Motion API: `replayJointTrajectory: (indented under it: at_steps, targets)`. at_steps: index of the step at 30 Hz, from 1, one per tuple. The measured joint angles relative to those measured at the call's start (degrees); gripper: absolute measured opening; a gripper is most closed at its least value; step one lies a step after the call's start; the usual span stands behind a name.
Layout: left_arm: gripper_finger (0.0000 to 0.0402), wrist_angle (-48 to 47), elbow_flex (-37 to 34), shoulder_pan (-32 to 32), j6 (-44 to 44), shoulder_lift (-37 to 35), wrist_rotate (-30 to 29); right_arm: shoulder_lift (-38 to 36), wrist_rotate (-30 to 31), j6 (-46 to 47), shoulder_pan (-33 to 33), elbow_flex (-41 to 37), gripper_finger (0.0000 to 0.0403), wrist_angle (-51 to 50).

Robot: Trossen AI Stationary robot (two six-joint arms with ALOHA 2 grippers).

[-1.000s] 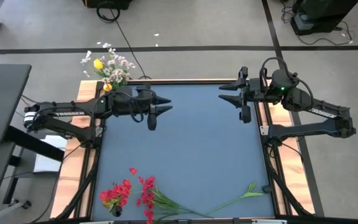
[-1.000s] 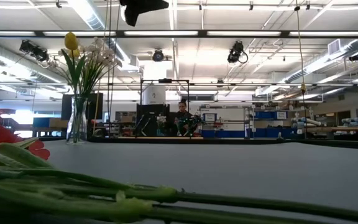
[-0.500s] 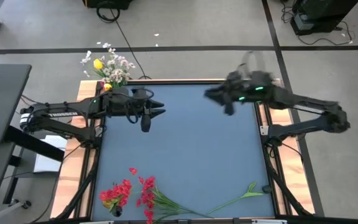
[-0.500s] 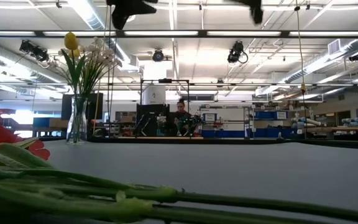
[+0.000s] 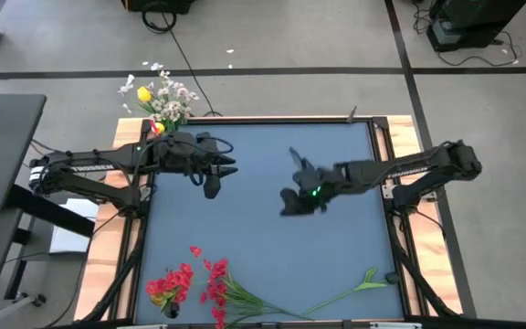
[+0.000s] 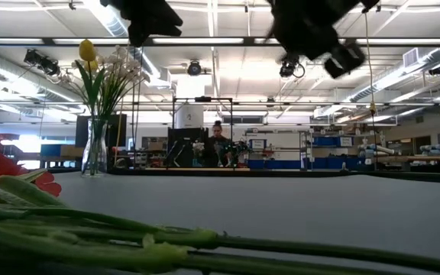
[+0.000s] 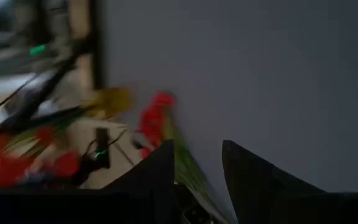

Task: Sort flowers into vase by color
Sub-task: Put the black flowers into the yellow vase

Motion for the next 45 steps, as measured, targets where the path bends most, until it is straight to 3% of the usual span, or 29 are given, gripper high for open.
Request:
replayJointTrajectory:
  at_steps: [8, 12, 16, 22, 30, 35, 45]
  targets:
    - [0.0130, -3.35, 0.00, 0.01, 1.44, 0.00, 0.99, 3.70, -1.82, 26.28, 12.66, -0.01, 0.0144, -5.64]
    - [0.0130, -5.28, 0.00, 0.00, 3.71, 0.01, 2.11, 3.53, -6.54, 31.01, 18.86, 0.01, 0.0144, -7.48]
    - [0.0130, -6.37, 0.00, 0.01, 7.03, 0.02, 2.44, 3.49, -11.92, 27.01, 23.74, 0.04, 0.0144, -10.24]
    - [0.0130, -6.03, 0.00, -0.02, 10.96, 0.01, 2.42, 3.49, -10.92, 15.25, 28.41, 0.04, 0.0144, -19.15]
    - [0.0130, -6.06, 0.00, -0.02, 10.47, 0.02, 2.42, 3.49, -0.30, -18.04, 34.18, 0.03, 0.0142, -30.21]
    - [0.0130, -6.07, 0.00, -0.01, 9.27, 0.02, 2.42, 3.49, -0.06, -35.96, 37.32, 0.01, 0.0144, -30.79]
    - [0.0130, -6.07, 0.02, 0.01, 5.27, 0.07, 1.98, 10.77, 3.95, -41.09, 44.04, -0.10, 0.0171, -29.18]
